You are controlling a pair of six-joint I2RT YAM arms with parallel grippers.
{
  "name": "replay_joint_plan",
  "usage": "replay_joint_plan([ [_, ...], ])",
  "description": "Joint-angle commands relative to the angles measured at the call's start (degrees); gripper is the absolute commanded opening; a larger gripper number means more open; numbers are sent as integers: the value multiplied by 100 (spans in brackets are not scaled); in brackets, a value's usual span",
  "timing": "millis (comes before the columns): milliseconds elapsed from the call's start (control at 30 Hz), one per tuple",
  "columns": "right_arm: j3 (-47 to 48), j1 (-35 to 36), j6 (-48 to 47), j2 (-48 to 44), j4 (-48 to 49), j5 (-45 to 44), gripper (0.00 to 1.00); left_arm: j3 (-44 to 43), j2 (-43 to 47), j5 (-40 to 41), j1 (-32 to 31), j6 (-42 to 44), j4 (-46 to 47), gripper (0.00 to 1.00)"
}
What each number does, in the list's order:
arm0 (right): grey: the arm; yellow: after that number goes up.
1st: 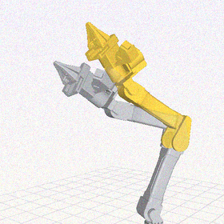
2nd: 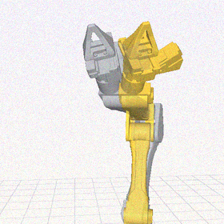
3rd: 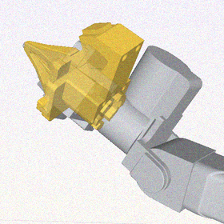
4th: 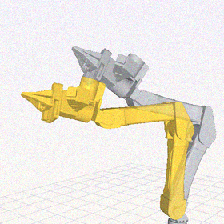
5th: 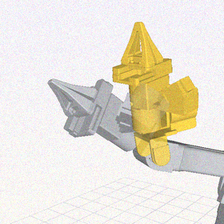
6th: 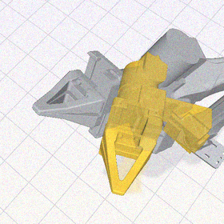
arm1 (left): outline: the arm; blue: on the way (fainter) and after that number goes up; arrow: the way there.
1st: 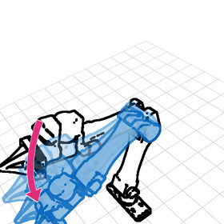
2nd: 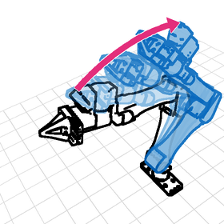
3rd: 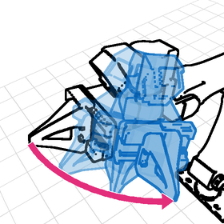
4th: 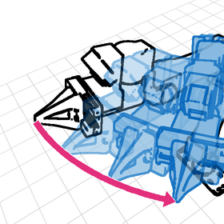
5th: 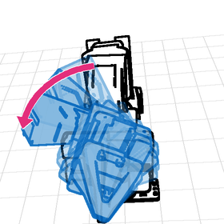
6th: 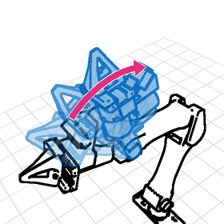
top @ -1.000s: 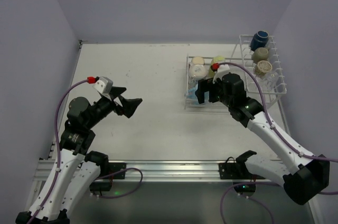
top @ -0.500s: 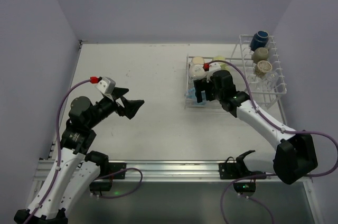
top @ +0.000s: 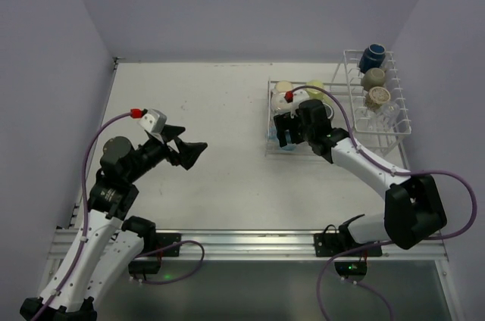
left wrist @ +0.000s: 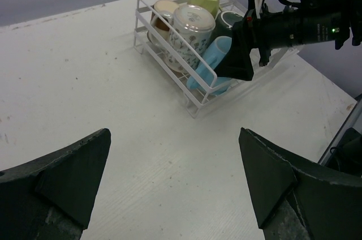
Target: Unload the cups from the dish rack
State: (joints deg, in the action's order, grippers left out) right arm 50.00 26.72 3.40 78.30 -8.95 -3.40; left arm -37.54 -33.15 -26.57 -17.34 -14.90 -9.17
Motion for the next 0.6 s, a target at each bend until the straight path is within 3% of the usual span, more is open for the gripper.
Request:
replay_joint_plan([
  [0, 256, 0, -76, 97, 368, 6, 90, 10, -25, 90, -32, -127, 11, 100],
  [33, 239, -9, -59, 80, 376, -12, 88, 10, -34, 82, -32, -136, 12, 100],
  [133, 186, 0, -15, -42, 403, -125, 71, 36, -52, -59, -32, -171, 82, 100],
  [167, 168, 0, 11, -95, 377, -143, 62, 45, -60, -94, -32, -180, 91, 100],
  [233, 151, 0, 82, -331, 306, -178, 54, 54, -87, -112, -32, -206, 108, 100],
  [567, -306, 9, 574, -1572, 780, -249, 35, -16, -412, -691, -32, -654, 319, 100],
])
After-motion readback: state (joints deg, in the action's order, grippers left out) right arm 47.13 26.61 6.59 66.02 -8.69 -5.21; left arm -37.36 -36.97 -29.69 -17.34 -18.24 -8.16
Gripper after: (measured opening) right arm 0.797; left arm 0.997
